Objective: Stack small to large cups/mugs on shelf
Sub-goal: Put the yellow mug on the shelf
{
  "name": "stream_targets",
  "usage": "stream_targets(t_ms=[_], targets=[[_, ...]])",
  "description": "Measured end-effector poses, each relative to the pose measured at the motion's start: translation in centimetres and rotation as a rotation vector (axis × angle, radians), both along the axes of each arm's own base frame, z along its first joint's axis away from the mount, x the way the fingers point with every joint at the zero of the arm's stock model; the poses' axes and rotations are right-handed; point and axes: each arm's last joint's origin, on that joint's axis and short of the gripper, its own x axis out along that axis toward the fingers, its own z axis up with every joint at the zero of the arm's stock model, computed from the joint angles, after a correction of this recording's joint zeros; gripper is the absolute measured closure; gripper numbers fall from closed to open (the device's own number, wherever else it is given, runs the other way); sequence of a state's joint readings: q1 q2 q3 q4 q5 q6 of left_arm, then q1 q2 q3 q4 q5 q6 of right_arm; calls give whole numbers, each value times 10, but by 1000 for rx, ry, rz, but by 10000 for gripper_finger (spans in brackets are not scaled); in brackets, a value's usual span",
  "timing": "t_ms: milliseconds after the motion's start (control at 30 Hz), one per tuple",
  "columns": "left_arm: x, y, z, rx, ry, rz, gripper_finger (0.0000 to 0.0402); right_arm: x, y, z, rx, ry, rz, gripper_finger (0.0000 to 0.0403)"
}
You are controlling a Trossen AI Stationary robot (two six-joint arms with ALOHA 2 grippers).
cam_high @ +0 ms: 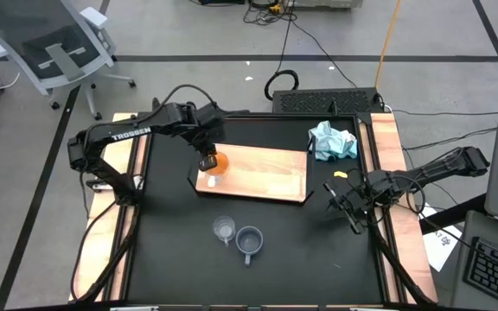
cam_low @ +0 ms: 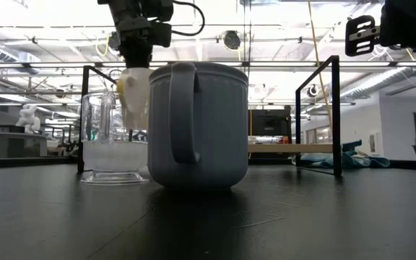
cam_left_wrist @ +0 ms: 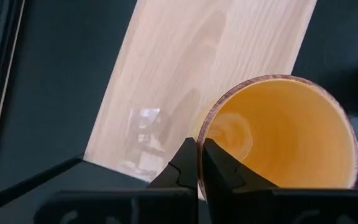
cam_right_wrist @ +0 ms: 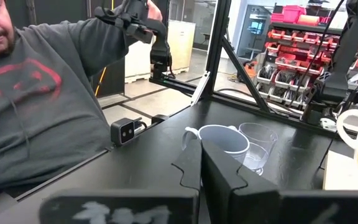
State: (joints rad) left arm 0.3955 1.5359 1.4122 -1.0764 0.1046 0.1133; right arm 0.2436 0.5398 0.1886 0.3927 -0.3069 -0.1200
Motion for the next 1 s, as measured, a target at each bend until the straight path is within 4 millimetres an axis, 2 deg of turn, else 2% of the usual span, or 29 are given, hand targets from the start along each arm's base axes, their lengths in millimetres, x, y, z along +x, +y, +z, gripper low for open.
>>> stream_targets(t_ms=[167,1000], targets=[[0,1,-9,-8,13,51,397,0,0,0,0,0,0,403],[5,-9,-10,18,12,133,397,0,0,0,0,1,0,403]])
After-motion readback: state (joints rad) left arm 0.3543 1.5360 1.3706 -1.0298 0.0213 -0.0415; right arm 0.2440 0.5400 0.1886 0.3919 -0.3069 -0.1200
